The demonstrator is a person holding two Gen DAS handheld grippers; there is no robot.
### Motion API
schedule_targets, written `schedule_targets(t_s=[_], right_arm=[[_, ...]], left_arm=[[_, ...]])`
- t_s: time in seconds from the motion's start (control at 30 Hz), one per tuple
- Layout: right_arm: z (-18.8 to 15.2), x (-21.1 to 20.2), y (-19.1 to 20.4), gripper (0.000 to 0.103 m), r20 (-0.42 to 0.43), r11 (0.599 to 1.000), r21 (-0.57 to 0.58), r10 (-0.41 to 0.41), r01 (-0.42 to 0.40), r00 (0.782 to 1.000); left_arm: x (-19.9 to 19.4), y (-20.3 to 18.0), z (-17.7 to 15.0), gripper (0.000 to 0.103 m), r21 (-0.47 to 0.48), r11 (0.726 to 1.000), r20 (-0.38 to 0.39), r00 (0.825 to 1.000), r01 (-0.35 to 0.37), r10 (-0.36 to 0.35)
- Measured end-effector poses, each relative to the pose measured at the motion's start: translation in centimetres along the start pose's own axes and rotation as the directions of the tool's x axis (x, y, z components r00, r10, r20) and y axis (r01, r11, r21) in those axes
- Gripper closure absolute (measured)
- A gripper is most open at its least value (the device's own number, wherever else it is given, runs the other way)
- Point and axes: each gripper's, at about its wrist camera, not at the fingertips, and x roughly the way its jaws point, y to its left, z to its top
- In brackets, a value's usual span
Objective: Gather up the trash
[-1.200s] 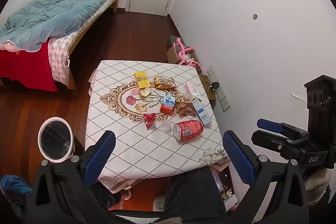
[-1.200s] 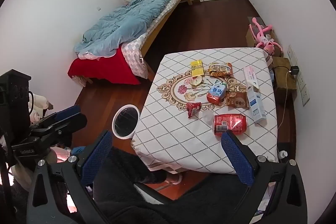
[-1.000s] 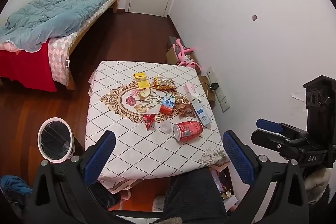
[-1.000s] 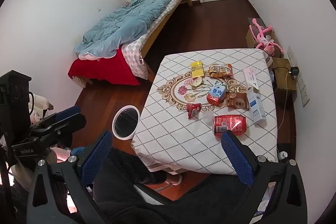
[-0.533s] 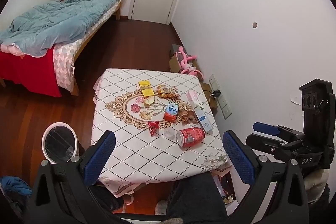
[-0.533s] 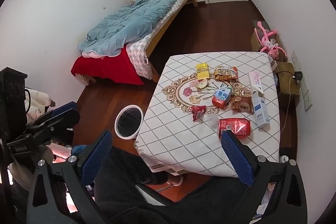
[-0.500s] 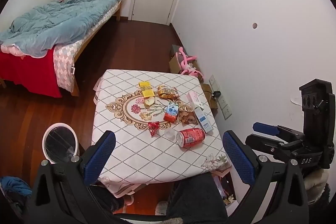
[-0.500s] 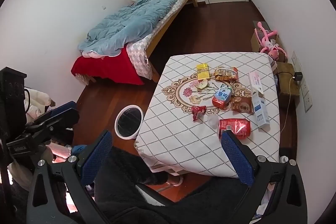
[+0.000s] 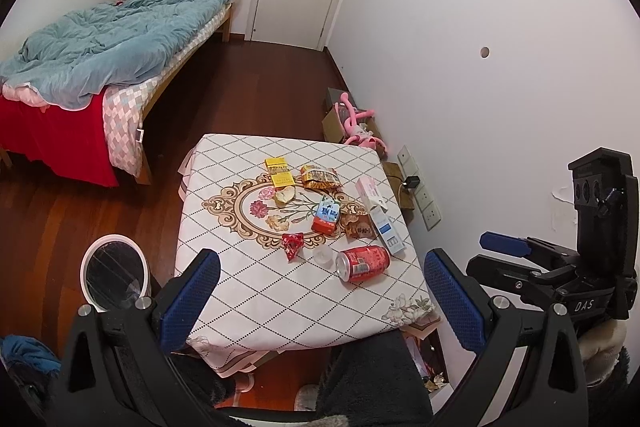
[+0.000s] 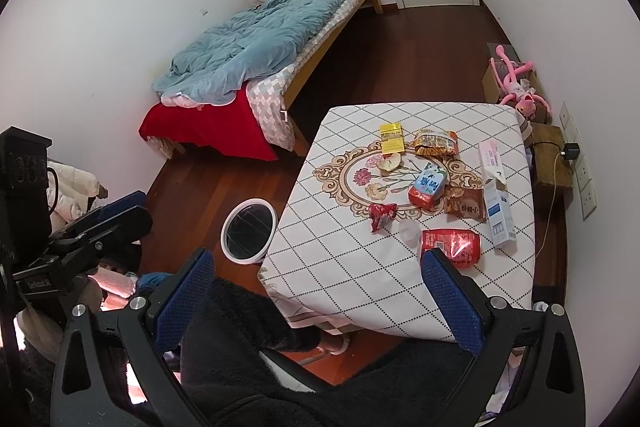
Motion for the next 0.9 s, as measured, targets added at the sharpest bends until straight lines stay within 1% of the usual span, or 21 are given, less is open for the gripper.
schedule_targets(t_s=[0.9], right_arm=[[0.2, 0.3, 0.7, 0.0, -0.012, 1.0, -0.011, 0.005, -0.005, 1.0]], left_arm=[[1.1, 0.8, -0.9, 0.0, -0.02, 1.0, -0.02, 1.0, 0.013, -0.014]])
